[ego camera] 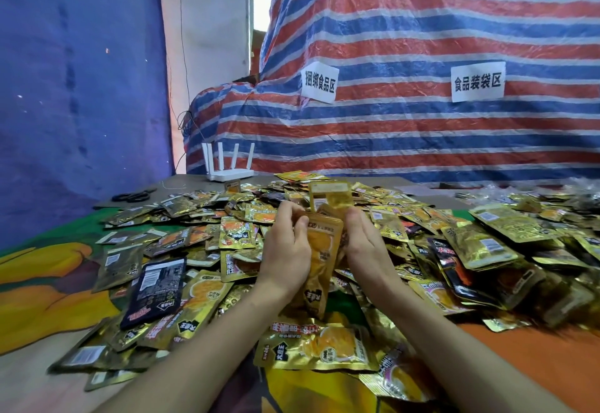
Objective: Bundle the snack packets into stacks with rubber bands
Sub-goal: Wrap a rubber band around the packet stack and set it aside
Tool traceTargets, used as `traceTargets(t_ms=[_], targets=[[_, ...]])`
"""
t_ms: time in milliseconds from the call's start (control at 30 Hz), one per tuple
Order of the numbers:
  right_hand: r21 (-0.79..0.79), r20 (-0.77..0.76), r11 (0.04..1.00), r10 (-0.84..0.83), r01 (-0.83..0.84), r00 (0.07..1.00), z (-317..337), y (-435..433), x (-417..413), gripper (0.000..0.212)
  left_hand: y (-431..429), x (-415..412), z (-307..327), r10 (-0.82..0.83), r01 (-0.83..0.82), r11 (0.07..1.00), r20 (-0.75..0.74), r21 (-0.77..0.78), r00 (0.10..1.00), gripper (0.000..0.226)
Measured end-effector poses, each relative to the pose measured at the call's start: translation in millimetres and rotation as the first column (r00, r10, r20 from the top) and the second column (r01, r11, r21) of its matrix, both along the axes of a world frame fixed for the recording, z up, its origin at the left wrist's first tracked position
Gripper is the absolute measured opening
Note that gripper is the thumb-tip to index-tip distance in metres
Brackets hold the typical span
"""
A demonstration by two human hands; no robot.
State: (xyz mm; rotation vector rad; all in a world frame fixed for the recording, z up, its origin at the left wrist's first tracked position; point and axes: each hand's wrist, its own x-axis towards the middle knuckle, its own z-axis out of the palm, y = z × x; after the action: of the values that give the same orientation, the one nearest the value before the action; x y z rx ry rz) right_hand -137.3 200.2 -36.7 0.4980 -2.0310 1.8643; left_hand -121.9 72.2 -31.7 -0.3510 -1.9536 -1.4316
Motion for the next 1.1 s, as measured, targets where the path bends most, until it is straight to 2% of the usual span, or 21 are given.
traceTargets(t_ms=[67, 133, 233, 333, 500, 600, 700, 767, 833, 900, 967, 1033, 1100], targets=[[-0.006, 0.035, 0.993, 0.119, -0.119, 0.992, -1, -3, 2, 0.035, -2, -3, -2, 0.078, -0.079, 0.995, 0.027, 0.058, 0.997, 0.012], [-0.022, 0.059, 0.969, 0.248, -0.247, 0.967, -3, -6, 5, 0.019, -5, -6, -2, 0.160, -0.167, 0.979, 0.068, 0.113, 0.985, 0.012], [-0.038, 0.077, 0.941, 0.339, -0.337, 0.938, -8, -9, 5, 0.029, -8, -9, 1, 0.228, -0.250, 0.950, 0.131, 0.187, 0.965, 0.010], [0.014, -0.016, 0.974, 0.225, -0.225, 0.974, -7, -11, 6, 0.021, -9, -9, 3, 0.234, -0.264, 0.948, 0.173, 0.179, 0.957, 0.010], [0.041, -0.128, 0.999, -0.026, 0.032, 0.991, -6, -6, 2, 0.008, 0, -6, -4, 0.138, -0.169, 0.976, 0.210, 0.136, 0.968, 0.006], [0.128, -0.089, 0.990, -0.050, 0.061, 0.995, -8, -8, 4, 0.025, 6, -4, -2, 0.141, -0.181, 0.965, 0.206, 0.190, 0.968, 0.003], [0.125, 0.041, 0.982, 0.134, -0.138, 0.990, -7, -18, 8, 0.052, 8, -1, 2, 0.158, -0.201, 0.933, 0.163, 0.299, 0.974, 0.002], [0.100, 0.075, 0.960, 0.255, -0.261, 0.964, -8, -23, 12, 0.054, 9, 4, 4, 0.156, -0.174, 0.931, 0.080, 0.320, 0.984, 0.006], [0.133, 0.027, 0.950, 0.282, -0.283, 0.959, -9, -24, 15, 0.036, 9, 5, 3, 0.116, -0.115, 0.940, 0.016, 0.321, 0.993, 0.013], [0.118, -0.026, 0.966, 0.235, -0.231, 0.972, -10, -22, 16, 0.017, 8, 4, 5, 0.050, -0.059, 0.941, 0.035, 0.333, 0.998, 0.018], [0.052, -0.067, 0.984, 0.173, -0.170, 0.983, -10, -19, 14, 0.017, 8, 5, 6, -0.129, 0.078, 0.891, 0.084, 0.447, 0.988, 0.018], [-0.007, -0.081, 0.990, 0.137, -0.138, 0.987, -11, -17, 13, 0.017, 8, 8, 6, -0.368, 0.234, 0.794, 0.137, 0.561, 0.920, 0.019], [-0.073, -0.026, 0.983, 0.165, -0.167, 0.986, -12, -16, 12, 0.017, 9, 9, 2, -0.475, 0.316, 0.797, 0.210, 0.514, 0.855, 0.032]])
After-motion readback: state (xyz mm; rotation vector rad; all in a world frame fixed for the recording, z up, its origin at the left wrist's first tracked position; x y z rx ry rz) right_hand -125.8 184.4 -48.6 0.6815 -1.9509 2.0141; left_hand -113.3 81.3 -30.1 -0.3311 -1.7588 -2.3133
